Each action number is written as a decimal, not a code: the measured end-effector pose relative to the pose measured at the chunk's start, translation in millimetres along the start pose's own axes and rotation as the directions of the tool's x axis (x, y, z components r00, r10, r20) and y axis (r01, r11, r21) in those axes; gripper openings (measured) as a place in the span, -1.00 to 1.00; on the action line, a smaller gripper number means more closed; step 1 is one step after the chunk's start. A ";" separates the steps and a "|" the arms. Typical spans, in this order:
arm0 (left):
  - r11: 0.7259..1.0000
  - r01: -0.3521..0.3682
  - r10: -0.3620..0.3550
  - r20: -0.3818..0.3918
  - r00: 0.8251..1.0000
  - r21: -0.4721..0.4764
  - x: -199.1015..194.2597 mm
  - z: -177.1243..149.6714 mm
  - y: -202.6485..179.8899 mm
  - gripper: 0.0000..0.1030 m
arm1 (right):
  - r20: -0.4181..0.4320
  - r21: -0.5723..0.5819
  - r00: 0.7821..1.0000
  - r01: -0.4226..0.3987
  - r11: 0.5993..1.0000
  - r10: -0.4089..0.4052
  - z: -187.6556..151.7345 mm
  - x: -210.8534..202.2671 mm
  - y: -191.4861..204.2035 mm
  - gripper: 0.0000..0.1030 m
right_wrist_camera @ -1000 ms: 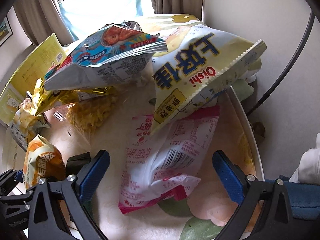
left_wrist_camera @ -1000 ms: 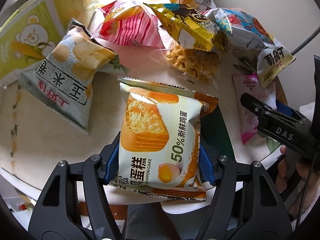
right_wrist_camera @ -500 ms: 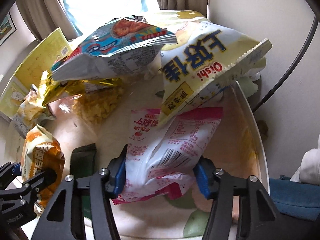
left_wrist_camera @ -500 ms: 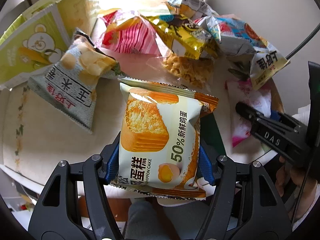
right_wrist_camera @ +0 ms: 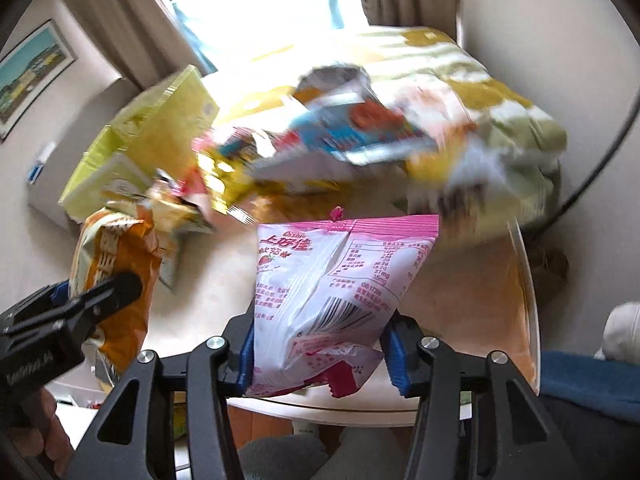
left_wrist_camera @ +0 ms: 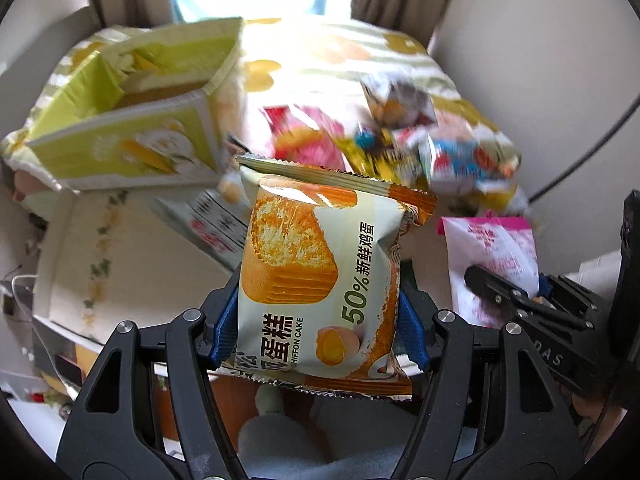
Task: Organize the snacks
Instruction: 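Carry both packets over the yellow box and open both tools to drop them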
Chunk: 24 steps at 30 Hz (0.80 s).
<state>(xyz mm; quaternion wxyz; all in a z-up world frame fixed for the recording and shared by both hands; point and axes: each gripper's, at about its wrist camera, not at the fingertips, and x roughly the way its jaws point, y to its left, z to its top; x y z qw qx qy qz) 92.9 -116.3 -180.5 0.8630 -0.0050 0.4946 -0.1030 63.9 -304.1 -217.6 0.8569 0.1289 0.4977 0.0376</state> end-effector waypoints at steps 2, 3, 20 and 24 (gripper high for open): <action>1.000 -0.009 0.010 0.023 1.000 -0.015 -9.8 9.9 5.8 0.22 | 0.019 -0.033 1.000 -0.019 0.999 0.020 10.1 -11.2 11.5 -0.08; 1.000 -0.014 0.015 0.039 0.999 -0.024 -16.0 15.8 10.9 0.22 | 0.034 -0.055 0.999 -0.027 0.998 0.029 16.9 -17.2 17.9 -0.08; 0.997 -0.028 0.042 0.211 0.977 -0.072 -36.7 156.6 132.3 0.22 | 0.183 -0.263 0.981 -0.010 0.965 0.060 148.7 -16.3 146.3 -0.08; 0.996 -0.038 0.056 0.216 0.975 -0.085 -27.7 194.2 182.8 0.22 | 0.172 -0.283 0.982 -0.028 0.959 0.079 176.4 11.4 181.2 -0.08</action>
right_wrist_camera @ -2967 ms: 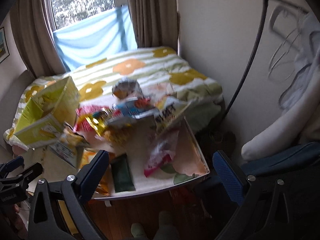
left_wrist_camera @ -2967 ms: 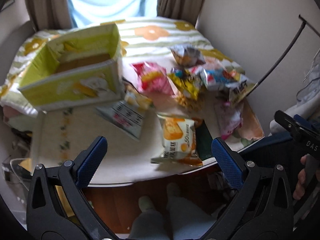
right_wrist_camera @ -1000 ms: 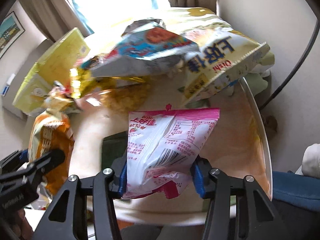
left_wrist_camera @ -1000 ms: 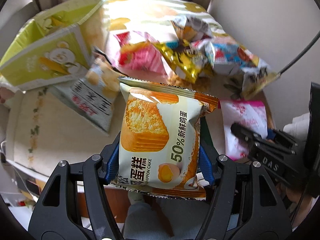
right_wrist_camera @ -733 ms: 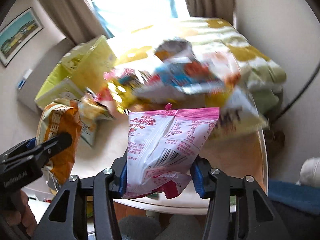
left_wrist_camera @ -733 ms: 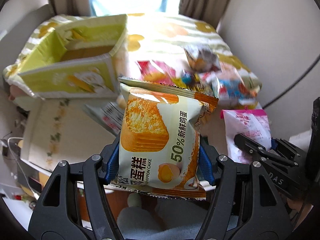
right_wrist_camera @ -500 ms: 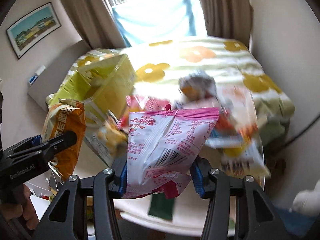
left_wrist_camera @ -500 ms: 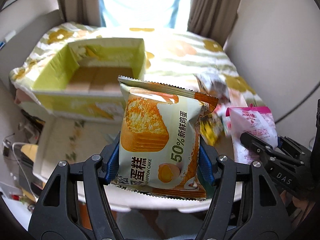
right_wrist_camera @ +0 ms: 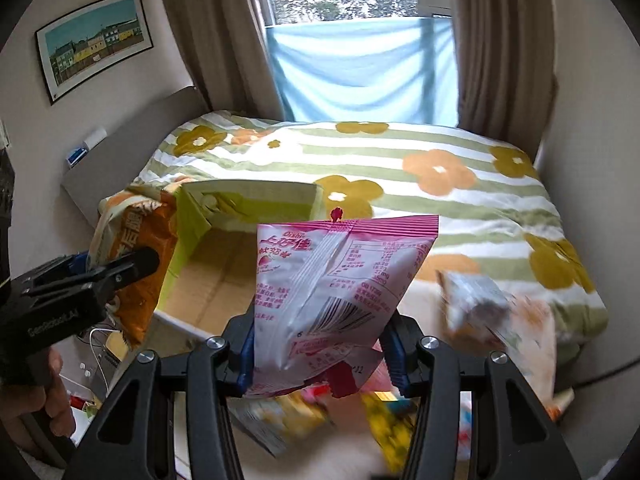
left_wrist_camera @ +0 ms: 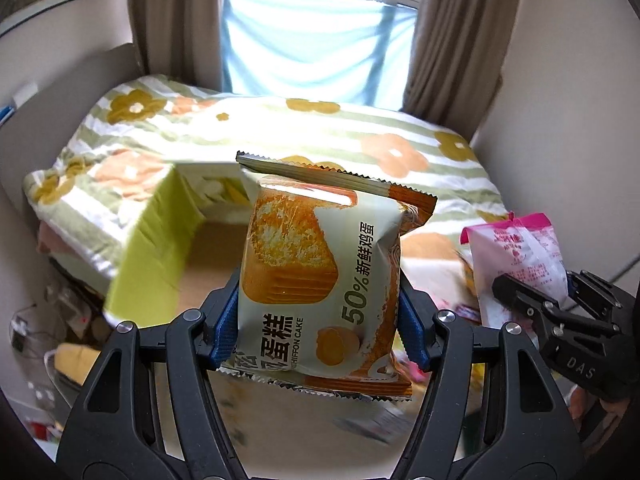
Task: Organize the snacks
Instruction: 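Carry both packets over the yellow box and open both tools to drop them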
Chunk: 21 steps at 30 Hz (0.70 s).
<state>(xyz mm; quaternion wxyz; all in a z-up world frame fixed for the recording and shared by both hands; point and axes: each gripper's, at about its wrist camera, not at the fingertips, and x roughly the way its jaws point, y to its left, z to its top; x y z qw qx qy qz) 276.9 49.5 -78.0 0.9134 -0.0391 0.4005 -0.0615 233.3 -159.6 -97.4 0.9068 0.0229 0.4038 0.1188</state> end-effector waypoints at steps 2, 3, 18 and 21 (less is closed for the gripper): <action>1.000 0.001 -0.001 -0.008 1.000 -0.005 11.1 14.3 19.4 0.22 | -0.007 -0.021 1.000 -0.001 1.000 0.001 17.0 20.8 20.3 -0.08; 1.000 0.002 -0.002 -0.016 1.000 -0.002 18.3 21.2 29.6 0.22 | -0.010 -0.025 1.000 -0.004 1.000 0.004 20.3 27.2 24.6 -0.08; 1.000 0.010 -0.007 -0.246 0.969 0.011 169.5 56.2 120.8 0.23 | -0.155 0.013 0.988 0.023 1.000 -0.021 57.9 148.7 81.1 -0.08; 1.000 0.014 -0.008 -0.241 0.971 0.025 180.5 58.0 123.2 0.51 | -0.189 0.003 0.982 0.027 1.000 -0.026 57.6 164.0 81.7 -0.08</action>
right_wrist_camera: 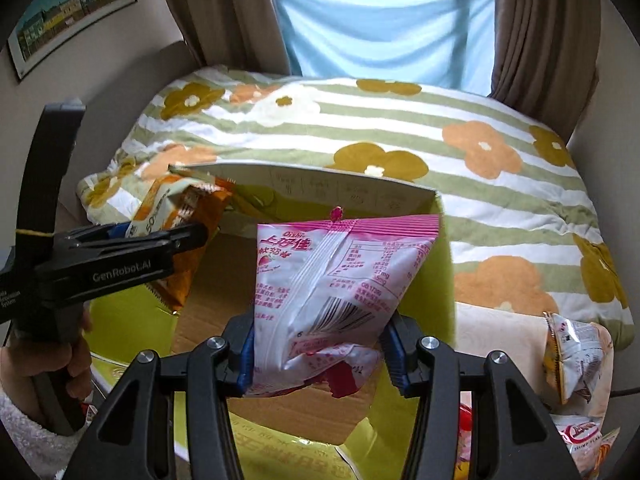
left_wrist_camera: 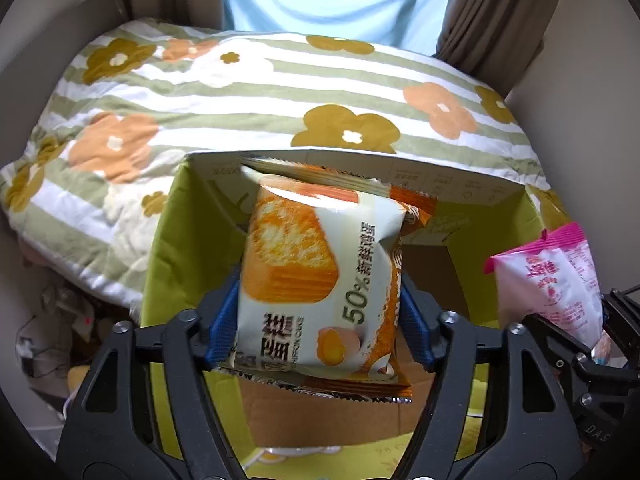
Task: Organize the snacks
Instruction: 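Carry both packets over the yellow box and open both tools to drop them, then grasp the chocolate wafer bag with left tool while right tool grasps shrimp flakes bag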
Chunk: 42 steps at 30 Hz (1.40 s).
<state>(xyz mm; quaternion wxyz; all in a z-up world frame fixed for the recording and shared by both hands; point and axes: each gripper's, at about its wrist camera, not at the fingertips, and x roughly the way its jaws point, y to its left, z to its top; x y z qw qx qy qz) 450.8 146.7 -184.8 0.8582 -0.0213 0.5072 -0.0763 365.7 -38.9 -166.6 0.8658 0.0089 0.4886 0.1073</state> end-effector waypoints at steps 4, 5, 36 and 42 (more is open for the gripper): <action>0.999 -0.038 0.037 0.037 0.999 0.019 -0.3 3.0 2.9 1.00 | -0.034 -0.011 0.999 0.009 1.000 -0.009 2.2 13.2 1.2 -0.08; 0.999 -0.040 0.039 0.036 0.999 0.021 -0.3 3.6 3.5 1.00 | -0.045 -0.015 0.999 0.015 1.000 -0.015 2.1 16.2 0.9 -0.08; 0.999 -0.034 0.035 0.068 0.997 -0.019 -75.2 -53.2 23.0 1.00 | -0.035 0.066 0.999 -0.002 0.998 0.004 4.9 7.2 0.6 0.99; 0.999 0.031 -0.032 0.091 0.995 0.013 -90.5 -58.2 5.1 1.00 | -0.002 0.026 0.999 0.049 0.998 -0.049 -0.5 -23.1 2.1 0.99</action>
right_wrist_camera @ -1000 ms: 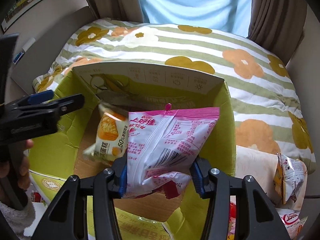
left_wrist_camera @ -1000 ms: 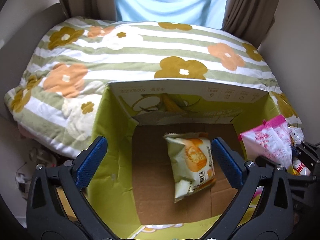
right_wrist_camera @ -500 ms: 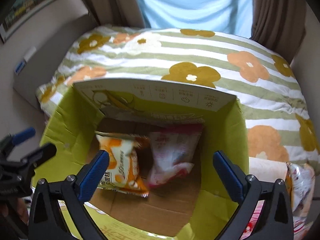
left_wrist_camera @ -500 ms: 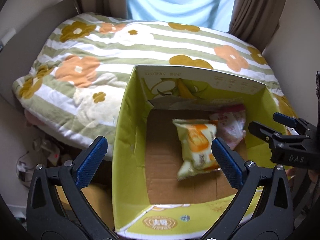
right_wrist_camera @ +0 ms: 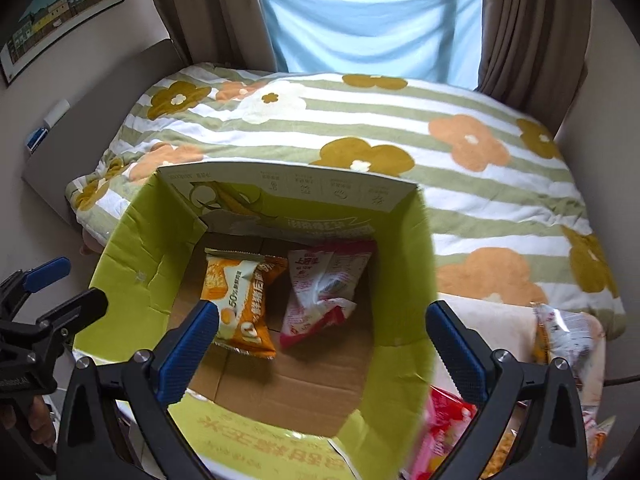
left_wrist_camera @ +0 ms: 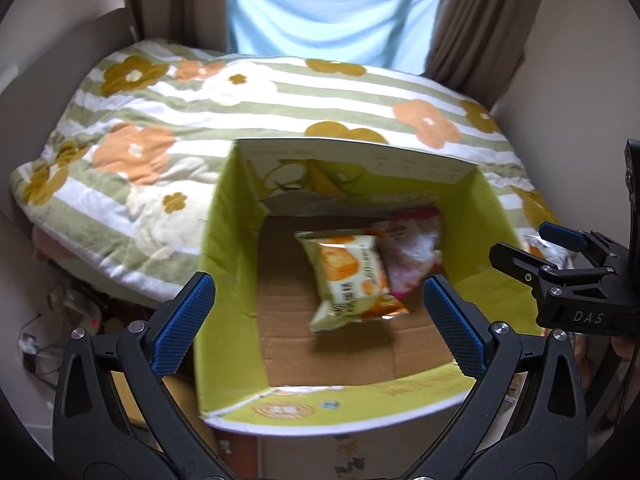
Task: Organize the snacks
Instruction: 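Grasp the chocolate wafer bag with left tool while right tool grasps shrimp flakes bag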
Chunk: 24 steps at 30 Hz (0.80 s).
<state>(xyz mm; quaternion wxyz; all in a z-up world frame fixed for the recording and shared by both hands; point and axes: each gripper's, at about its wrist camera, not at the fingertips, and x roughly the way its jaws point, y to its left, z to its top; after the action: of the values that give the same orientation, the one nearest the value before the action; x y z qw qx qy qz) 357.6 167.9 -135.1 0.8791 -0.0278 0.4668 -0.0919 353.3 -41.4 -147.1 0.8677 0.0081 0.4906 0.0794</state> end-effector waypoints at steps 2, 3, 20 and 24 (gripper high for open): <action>1.000 0.018 -0.018 0.005 1.000 0.012 -4.1 -2.2 -8.5 1.00 | 0.011 0.014 1.000 -0.007 1.000 0.007 -4.4 -12.5 -3.8 0.99; 0.999 0.032 -0.032 0.008 0.999 0.019 -7.4 -3.5 -15.5 1.00 | 0.016 0.020 1.000 -0.010 1.000 0.010 -6.3 -18.7 -6.7 0.99; 0.983 0.117 -0.130 0.090 0.987 0.138 -57.8 -37.7 -154.7 1.00 | 0.082 0.136 0.990 0.103 0.985 -0.114 -74.5 -134.1 -123.9 1.00; 0.980 0.128 -0.142 0.088 0.986 0.152 -59.2 -52.6 -202.4 1.00 | 0.082 0.155 0.988 0.115 0.981 -0.129 -93.4 -152.9 -165.3 1.00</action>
<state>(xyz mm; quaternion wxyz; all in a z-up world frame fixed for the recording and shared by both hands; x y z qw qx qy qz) 254.3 -17.7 -89.1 0.8924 0.0005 0.4120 -0.1837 217.7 -232.8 -80.7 0.8894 0.0467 0.4546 -0.0113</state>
